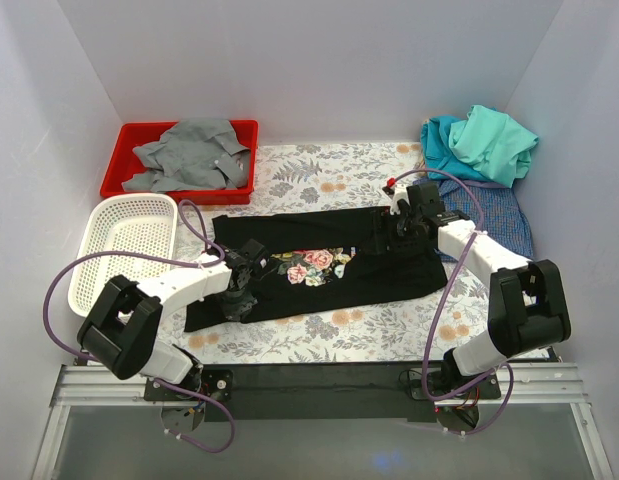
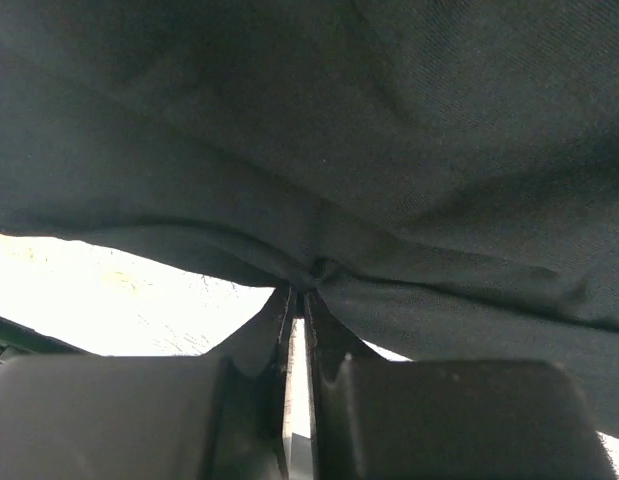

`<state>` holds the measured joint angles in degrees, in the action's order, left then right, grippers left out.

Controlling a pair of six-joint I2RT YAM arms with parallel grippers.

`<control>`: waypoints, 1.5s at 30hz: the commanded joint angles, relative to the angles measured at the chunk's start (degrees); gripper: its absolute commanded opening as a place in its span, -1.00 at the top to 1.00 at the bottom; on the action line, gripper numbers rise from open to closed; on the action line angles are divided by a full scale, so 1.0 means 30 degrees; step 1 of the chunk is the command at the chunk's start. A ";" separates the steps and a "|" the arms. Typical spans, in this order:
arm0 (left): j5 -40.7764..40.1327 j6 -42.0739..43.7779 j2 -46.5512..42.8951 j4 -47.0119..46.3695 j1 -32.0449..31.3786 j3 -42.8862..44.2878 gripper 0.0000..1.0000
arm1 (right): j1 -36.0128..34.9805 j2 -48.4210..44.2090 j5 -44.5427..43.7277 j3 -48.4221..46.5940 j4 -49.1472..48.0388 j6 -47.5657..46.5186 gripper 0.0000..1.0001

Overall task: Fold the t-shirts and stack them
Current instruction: Fold the tshirt

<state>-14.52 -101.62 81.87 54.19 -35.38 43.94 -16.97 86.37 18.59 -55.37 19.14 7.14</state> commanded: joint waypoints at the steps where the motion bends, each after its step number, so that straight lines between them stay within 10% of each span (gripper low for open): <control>1: -0.0667 0.0094 -0.0159 0.0478 -0.0015 0.0088 1.00 | -0.0085 0.0096 0.0716 0.0817 -0.0197 -0.0211 -0.53; 45: -0.2506 0.7916 0.4291 0.4844 0.1212 0.8759 0.86 | -0.0261 0.2293 -0.4467 0.2024 0.1152 0.0111 -0.50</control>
<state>-17.58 -81.52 94.30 66.94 -33.43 67.64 -18.09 89.86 10.17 -49.52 21.37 8.82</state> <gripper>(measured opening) 0.064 0.748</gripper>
